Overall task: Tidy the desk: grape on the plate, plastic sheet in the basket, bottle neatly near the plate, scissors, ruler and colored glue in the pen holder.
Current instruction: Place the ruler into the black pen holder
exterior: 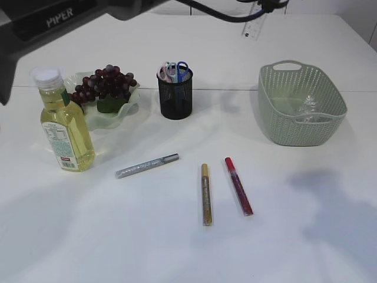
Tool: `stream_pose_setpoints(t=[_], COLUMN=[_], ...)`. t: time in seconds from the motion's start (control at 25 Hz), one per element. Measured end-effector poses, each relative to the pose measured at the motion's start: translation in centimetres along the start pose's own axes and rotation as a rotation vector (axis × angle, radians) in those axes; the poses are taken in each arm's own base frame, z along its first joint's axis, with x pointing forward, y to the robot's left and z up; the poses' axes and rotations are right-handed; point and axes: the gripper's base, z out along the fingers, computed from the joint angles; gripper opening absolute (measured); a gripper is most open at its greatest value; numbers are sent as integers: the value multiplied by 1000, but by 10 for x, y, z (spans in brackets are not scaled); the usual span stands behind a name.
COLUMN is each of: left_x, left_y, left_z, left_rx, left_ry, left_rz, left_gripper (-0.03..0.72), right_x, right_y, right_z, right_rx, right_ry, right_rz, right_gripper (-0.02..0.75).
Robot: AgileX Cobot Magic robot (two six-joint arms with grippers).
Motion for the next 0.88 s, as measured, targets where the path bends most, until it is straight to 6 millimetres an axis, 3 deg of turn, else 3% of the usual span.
stream_pose_setpoints(t=[0.4,0.88], left_x=[-15,-14], left_y=[50,106], left_z=[-23,-28], left_rx=[-148,-258], left_ry=[119,142], left_rz=[11,-13], left_gripper=[272,272], right_x=[0,0], right_y=[0,0], right_z=[0,0], right_rx=[0,0], right_ry=[0,0], right_rz=[0,0], right_gripper=[475,475])
